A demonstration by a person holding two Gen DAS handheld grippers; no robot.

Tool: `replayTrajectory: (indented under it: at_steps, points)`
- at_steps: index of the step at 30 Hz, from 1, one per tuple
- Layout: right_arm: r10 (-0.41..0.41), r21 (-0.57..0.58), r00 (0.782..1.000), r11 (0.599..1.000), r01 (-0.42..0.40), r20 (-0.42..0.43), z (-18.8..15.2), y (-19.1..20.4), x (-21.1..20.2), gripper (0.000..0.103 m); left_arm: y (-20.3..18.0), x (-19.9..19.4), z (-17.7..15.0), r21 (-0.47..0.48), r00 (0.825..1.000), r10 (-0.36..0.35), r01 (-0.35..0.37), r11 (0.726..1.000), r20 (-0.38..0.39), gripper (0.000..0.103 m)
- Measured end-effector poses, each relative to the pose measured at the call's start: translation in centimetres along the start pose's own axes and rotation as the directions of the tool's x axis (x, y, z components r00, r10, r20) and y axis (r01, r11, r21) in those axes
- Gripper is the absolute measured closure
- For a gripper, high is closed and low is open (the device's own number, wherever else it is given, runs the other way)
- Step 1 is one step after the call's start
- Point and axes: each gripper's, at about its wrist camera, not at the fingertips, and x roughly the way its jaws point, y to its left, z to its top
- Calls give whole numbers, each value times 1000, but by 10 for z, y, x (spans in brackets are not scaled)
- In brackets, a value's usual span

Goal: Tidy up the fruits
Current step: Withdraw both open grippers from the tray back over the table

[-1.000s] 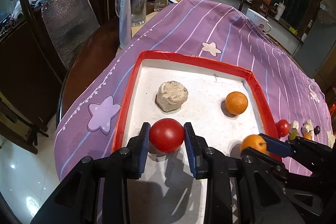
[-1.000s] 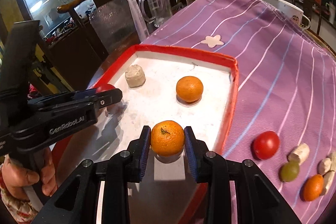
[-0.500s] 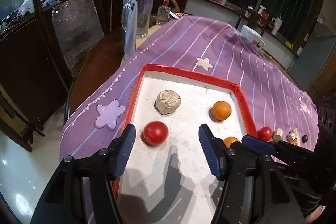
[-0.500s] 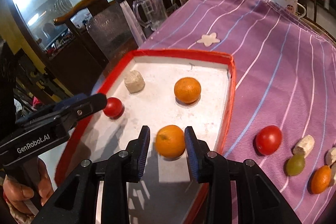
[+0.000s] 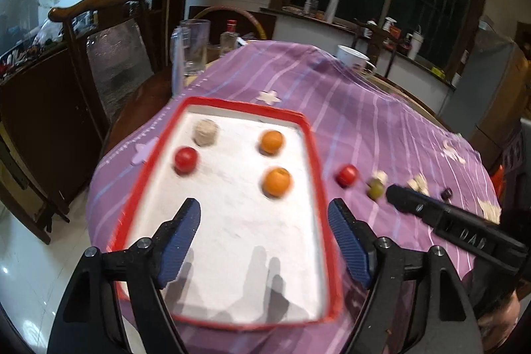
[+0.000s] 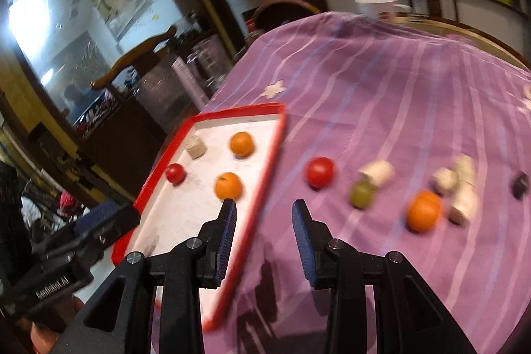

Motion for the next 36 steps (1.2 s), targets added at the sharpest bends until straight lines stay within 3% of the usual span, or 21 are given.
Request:
replayTrajectory:
  at_steps: [6, 10, 15, 36]
  points:
    - [-87, 89, 994, 993, 81, 62, -25, -53, -55, 64, -58, -6, -22, 160, 997, 76, -78, 984, 17, 24]
    - [-162, 154, 983, 977, 148, 87, -44, -87, -85, 64, -88, -10, -29, 234, 997, 77, -81, 969, 29, 24]
    - [-173, 225, 979, 963, 146, 105, -57, -120, -109, 63, -120, -11, -38, 299, 996, 83, -87, 950, 26, 24]
    - [-169, 264, 980, 955, 137, 103, -71, -151, -118, 63, -149, 14, -47, 340, 995, 90, -69, 938, -49, 23]
